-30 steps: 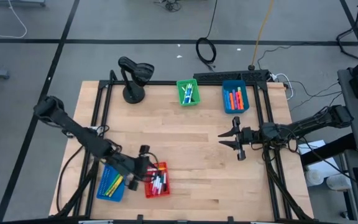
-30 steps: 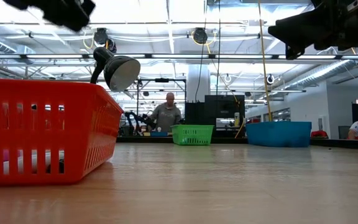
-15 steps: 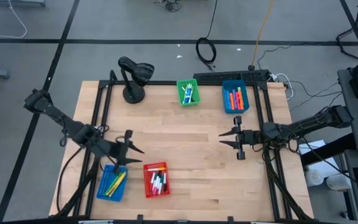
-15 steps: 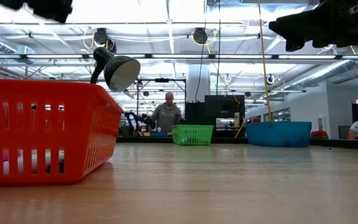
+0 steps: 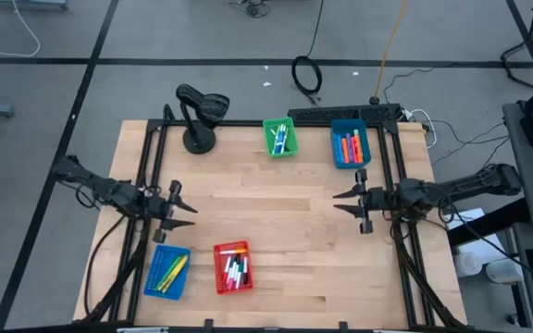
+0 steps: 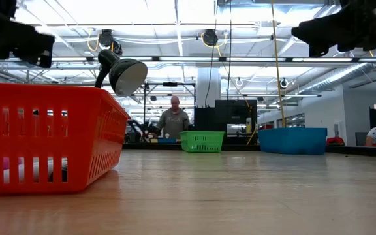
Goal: Pick & Place Markers
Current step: Return to Home Position
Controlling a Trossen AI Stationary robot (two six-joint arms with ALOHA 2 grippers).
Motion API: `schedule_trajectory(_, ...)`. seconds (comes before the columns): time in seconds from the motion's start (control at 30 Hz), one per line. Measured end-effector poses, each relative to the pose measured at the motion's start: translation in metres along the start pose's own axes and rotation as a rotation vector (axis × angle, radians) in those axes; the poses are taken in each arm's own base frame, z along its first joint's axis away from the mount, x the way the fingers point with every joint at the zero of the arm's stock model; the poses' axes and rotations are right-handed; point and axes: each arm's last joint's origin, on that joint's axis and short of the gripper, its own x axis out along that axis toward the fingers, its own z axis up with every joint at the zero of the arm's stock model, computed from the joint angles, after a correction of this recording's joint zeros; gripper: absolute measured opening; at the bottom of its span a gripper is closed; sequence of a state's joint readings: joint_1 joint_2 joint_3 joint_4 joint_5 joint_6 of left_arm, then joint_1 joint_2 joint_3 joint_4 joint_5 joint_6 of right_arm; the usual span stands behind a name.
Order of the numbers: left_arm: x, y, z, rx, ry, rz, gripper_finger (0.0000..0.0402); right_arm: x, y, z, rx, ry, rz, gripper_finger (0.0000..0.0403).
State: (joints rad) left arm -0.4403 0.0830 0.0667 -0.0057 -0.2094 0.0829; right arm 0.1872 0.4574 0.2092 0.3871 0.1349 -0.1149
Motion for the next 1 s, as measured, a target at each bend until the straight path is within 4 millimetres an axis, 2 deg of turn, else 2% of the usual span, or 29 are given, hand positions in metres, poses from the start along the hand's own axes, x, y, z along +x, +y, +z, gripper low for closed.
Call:
schedule_trajectory(0.07,-0.004,0.001,-0.005,-0.002,-0.007,0.001,0.0159,-0.005,-0.002,0.000,0.015,0.006,-0.013,0.0096)
schedule_trajectory(0.4,-0.004,0.009,-0.004,0.024,-0.014,0.067,0.0159,-0.023,-0.007,-0.004,0.031,0.059,-0.034,0.0096)
schedule_trajectory(0.57,-0.004,0.011,-0.004,0.018,-0.018,0.040,0.0159,-0.029,-0.007,-0.018,0.027,0.081,-0.040,0.0096)
schedule_trajectory(0.8,-0.004,0.012,-0.007,-0.036,0.015,0.016,0.0159,-0.042,-0.013,-0.031,0.070,0.160,-0.181,0.0096)
schedule_trajectory(1.0,-0.003,0.014,-0.006,-0.021,0.006,0.036,0.0159,-0.039,-0.011,-0.035,0.097,0.116,-0.038,0.0096)
